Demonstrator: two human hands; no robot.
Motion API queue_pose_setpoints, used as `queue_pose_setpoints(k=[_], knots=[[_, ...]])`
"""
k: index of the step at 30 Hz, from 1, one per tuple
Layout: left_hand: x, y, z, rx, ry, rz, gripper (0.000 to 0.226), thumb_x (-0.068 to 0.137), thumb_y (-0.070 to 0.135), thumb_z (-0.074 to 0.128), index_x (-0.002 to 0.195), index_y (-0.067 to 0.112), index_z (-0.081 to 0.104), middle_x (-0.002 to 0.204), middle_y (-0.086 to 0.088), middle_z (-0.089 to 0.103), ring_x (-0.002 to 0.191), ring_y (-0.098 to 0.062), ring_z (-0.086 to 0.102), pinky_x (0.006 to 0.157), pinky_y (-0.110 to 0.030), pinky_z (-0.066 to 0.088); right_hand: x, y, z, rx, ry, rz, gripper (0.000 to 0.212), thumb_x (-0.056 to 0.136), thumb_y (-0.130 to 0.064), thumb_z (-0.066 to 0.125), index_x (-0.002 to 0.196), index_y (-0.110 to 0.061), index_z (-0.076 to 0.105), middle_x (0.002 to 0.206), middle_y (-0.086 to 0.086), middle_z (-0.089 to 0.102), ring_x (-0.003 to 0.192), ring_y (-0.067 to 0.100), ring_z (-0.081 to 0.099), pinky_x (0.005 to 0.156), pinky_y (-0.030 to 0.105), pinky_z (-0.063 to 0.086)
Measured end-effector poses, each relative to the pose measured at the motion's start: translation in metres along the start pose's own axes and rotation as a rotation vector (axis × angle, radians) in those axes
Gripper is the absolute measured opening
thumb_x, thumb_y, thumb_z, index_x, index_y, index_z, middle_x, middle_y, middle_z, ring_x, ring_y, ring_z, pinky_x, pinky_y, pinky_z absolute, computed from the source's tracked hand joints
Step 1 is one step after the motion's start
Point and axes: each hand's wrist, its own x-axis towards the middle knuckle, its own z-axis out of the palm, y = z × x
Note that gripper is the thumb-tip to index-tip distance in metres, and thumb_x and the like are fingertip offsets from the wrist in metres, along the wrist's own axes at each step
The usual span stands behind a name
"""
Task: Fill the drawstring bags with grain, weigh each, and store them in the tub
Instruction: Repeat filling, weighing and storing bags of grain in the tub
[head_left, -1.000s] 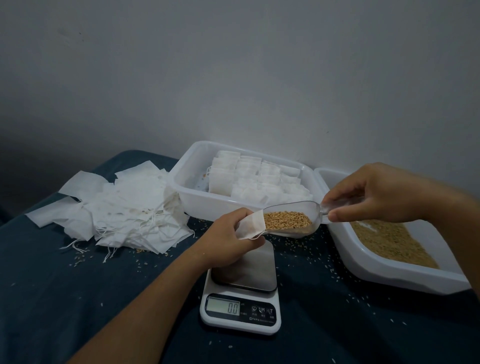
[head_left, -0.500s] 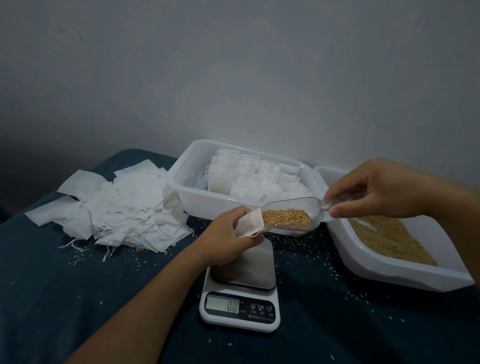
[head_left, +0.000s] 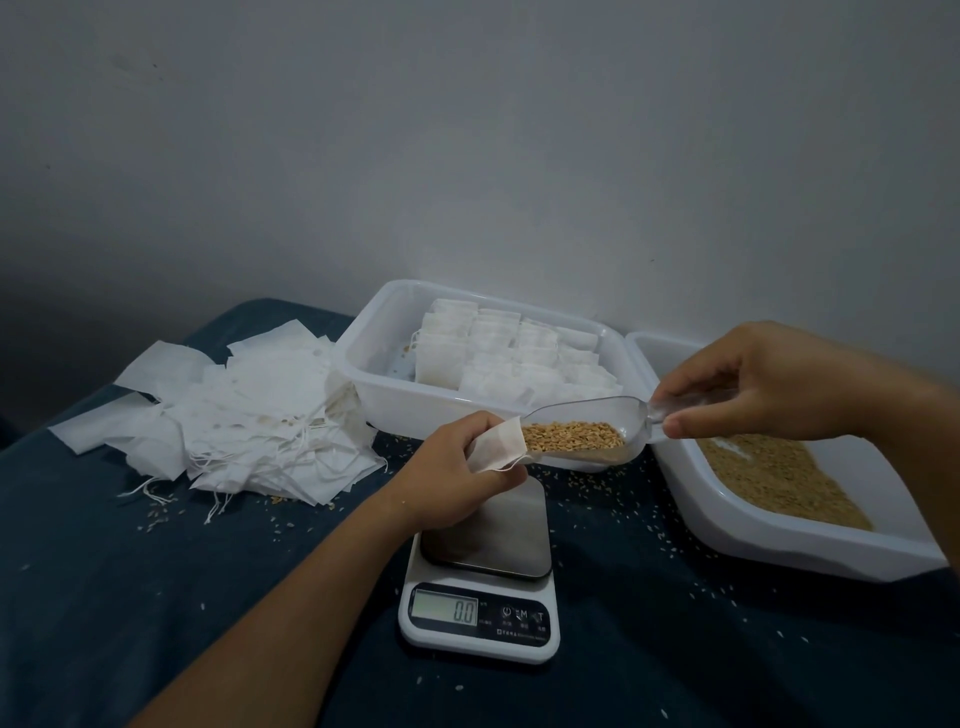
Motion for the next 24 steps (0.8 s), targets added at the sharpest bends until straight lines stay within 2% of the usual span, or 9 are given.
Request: queue_pose_setpoints(k=[7,12,20,24], knots=[[0.000,-0.002,0.000,0.002,0.005,0.003,0.024,0.088,0.034,0.082,0.106,0.033,0.066,0.100,0.012,0.070,0.088,-0.004,0.065,0.069,-0.011,0.049,-0.001,0.006,0.000,0.012,0.010,0.014,0.032,0.068,-0.060,0.080,0.099,-0.048,0.080,0.094,-0.029,0.077,0.090,-0.010,0.071,0.082,0.018,0.050],[0.000,-0.002,-0.001,0.010,0.012,-0.001,0.022,0.088,0.038,0.082,0.102,0.037,0.064,0.096,0.018,0.067,0.083,0.000,0.062,0.068,-0.011,0.048,-0.001,0.009,0.002,0.040,0.018,0.006,0.033,0.068,-0.061,0.080,0.098,-0.048,0.081,0.094,-0.027,0.077,0.090,-0.008,0.072,0.083,0.021,0.053],[0.000,0.002,-0.003,-0.041,0.034,-0.011,0.024,0.090,0.040,0.081,0.108,0.036,0.066,0.098,0.016,0.069,0.085,-0.002,0.064,0.070,-0.012,0.049,-0.003,0.014,0.004,0.116,0.036,0.019,0.032,0.069,-0.057,0.081,0.099,-0.046,0.081,0.095,-0.023,0.079,0.089,-0.005,0.074,0.080,0.019,0.053],[0.000,0.004,-0.003,-0.068,0.046,-0.016,0.020,0.090,0.037,0.082,0.103,0.036,0.066,0.088,0.024,0.067,0.076,0.004,0.061,0.066,-0.009,0.045,-0.005,0.018,0.006,0.170,0.070,0.030,0.032,0.070,-0.050,0.084,0.101,-0.040,0.082,0.095,-0.019,0.080,0.091,-0.002,0.075,0.078,0.015,0.054]])
